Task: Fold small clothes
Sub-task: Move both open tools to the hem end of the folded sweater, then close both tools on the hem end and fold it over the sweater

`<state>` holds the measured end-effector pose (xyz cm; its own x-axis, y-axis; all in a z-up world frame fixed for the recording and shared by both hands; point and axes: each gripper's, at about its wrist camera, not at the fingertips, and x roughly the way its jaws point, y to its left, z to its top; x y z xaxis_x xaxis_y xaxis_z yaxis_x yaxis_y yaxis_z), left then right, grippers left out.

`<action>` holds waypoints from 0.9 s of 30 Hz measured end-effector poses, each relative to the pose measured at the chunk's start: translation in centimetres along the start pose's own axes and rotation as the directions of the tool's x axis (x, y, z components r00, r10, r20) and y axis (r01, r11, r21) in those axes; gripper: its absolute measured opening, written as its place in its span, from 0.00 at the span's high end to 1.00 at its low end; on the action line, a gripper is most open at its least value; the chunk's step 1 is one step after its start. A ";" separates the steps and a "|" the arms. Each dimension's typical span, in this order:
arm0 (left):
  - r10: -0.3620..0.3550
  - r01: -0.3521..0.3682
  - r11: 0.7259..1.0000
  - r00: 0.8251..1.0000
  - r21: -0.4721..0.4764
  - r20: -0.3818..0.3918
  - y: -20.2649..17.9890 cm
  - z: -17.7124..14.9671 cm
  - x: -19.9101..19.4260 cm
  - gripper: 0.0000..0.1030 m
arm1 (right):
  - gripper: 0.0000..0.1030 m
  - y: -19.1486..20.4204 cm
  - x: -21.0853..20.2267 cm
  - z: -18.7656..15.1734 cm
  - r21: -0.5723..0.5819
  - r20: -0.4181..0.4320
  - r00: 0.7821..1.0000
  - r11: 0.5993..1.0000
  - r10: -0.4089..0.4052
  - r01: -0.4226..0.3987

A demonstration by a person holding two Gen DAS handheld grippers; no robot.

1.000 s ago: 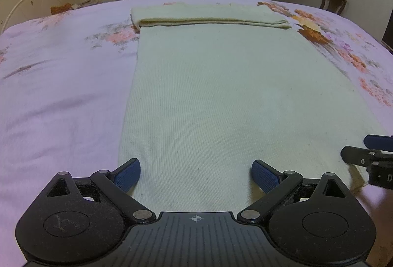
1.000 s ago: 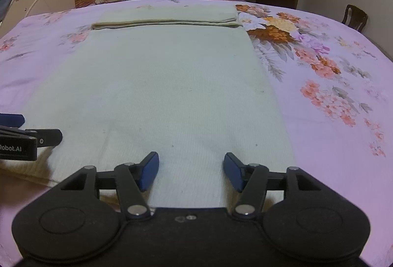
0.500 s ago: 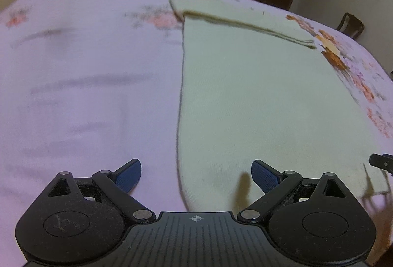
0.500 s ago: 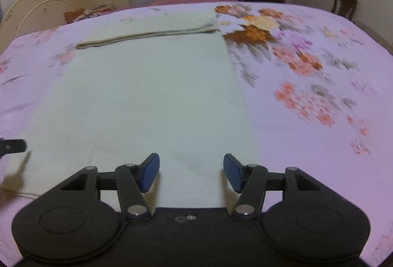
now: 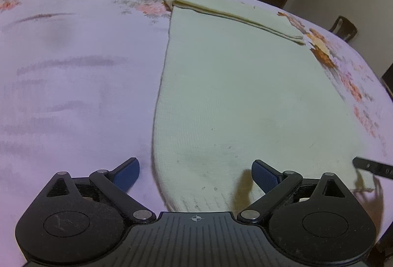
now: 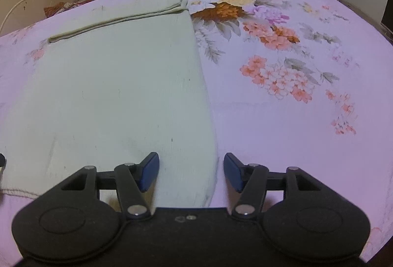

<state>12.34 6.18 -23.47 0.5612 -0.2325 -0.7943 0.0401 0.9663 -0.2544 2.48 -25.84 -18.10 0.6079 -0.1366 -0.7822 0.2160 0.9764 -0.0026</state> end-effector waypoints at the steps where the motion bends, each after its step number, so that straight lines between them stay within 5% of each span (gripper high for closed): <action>1: 0.001 -0.001 1.000 1.000 -0.006 0.002 0.0 -0.1 0.0 0.06 | 0.34 -0.2 0.1 -0.1 0.009 -0.004 1.000 1.000 0.015 -0.015; 4: -0.005 0.005 1.000 1.000 0.001 0.002 -0.3 -0.3 0.3 0.00 | 0.01 0.4 0.8 -0.3 -0.026 -0.038 0.998 0.998 0.058 -0.059; 7: 0.015 -0.015 0.999 1.000 0.028 0.009 -0.7 -0.5 0.4 0.00 | 0.01 1.7 1.2 -0.5 -0.079 -0.039 0.999 0.997 0.011 -0.014; 18: 0.048 -0.048 0.999 0.998 -0.019 0.036 -1.0 -0.8 0.2 0.00 | 0.00 1.2 0.8 -0.6 -0.071 -0.028 0.998 0.996 0.051 -0.053; 21: 0.052 -0.051 0.998 0.998 -0.033 0.037 -1.0 -0.7 0.2 0.00 | 0.06 1.3 0.7 -0.4 -0.067 -0.033 0.998 0.996 0.059 -0.061; 25: 0.055 -0.053 0.997 0.998 -0.056 0.033 -0.9 -0.5 0.2 0.00 | 0.33 1.4 0.3 0.0 -0.074 -0.038 0.996 0.994 0.081 -0.084; 27: 0.047 -0.045 0.997 0.998 -0.070 0.035 -0.9 -0.4 0.0 0.10 | 0.48 1.4 0.1 0.1 -0.074 -0.038 0.995 0.992 0.096 -0.098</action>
<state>11.94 5.30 -23.50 0.5907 -0.1824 -0.7860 -0.0429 0.9656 -0.2564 2.96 -24.47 -18.15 0.5960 -0.0362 -0.8022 0.0986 0.9947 0.0284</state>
